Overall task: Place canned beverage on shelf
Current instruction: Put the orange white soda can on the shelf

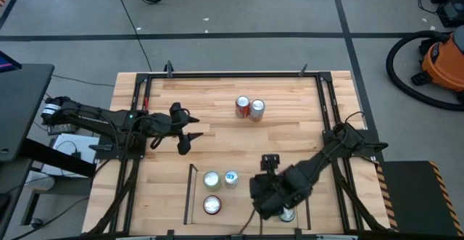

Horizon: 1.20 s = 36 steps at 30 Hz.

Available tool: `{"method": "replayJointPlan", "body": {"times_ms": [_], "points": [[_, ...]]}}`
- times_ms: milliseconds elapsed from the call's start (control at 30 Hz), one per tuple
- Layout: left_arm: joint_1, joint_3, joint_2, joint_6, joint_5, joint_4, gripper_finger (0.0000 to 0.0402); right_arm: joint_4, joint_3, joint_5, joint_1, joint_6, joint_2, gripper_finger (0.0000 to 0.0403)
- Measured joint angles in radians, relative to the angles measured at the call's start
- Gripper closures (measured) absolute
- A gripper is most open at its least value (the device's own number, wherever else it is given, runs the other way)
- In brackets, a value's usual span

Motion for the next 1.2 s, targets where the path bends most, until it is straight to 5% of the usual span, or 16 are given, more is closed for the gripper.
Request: {"method": "replayJointPlan", "body": {"times_ms": [500, 1200], "points": [[0.0, 0.0, 0.0, -0.027, 0.032, -0.001, 0.0127, -0.012, -0.024, 0.095, -0.208, -0.276, -0.011, 0.0043], [0.0, 0.0, 0.0, -0.056, 0.034, -0.001, 0.0127, 0.017, -0.025, 0.055, -0.565, -0.573, -0.047, 0.0043]]}}
